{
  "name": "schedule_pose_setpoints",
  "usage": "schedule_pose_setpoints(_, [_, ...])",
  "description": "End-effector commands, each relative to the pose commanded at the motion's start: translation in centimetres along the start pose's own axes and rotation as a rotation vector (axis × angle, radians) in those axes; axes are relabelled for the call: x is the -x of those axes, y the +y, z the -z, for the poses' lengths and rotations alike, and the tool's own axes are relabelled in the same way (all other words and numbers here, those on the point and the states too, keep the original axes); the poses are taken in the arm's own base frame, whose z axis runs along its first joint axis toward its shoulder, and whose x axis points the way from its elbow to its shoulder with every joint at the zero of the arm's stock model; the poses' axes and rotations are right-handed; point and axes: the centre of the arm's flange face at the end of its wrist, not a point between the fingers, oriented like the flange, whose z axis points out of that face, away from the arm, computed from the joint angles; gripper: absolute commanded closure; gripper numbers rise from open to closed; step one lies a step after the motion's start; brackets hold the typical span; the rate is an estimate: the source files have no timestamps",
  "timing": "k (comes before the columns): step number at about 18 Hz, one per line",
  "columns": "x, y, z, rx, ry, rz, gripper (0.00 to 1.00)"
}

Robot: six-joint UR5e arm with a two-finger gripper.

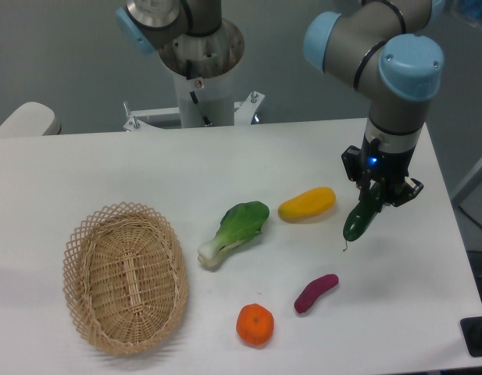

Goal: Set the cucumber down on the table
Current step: 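Lift the held green cucumber with the gripper and move it toward the bok choy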

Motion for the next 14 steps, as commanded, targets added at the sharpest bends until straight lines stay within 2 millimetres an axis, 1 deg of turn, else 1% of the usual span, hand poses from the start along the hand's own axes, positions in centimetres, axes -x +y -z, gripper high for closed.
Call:
schedule_pose_setpoints(3, [-0.1,0.0,-0.1,-0.001,0.003,0.000,0.76])
schedule_pose_setpoints(6, [-0.3,-0.5,-0.9,-0.001,0.013,-0.003,0.76])
schedule_pose_setpoints(8, [-0.5,-0.6,-1.5,0.003,0.023,-0.002,0.76])
schedule_pose_setpoints(12, [-1.7,-0.3,-2.9,0.009,0.049,-0.003,0.76])
schedule_pose_setpoints(14, [-2.5,-0.4,-4.0,0.010,0.061,-0.006,0.76])
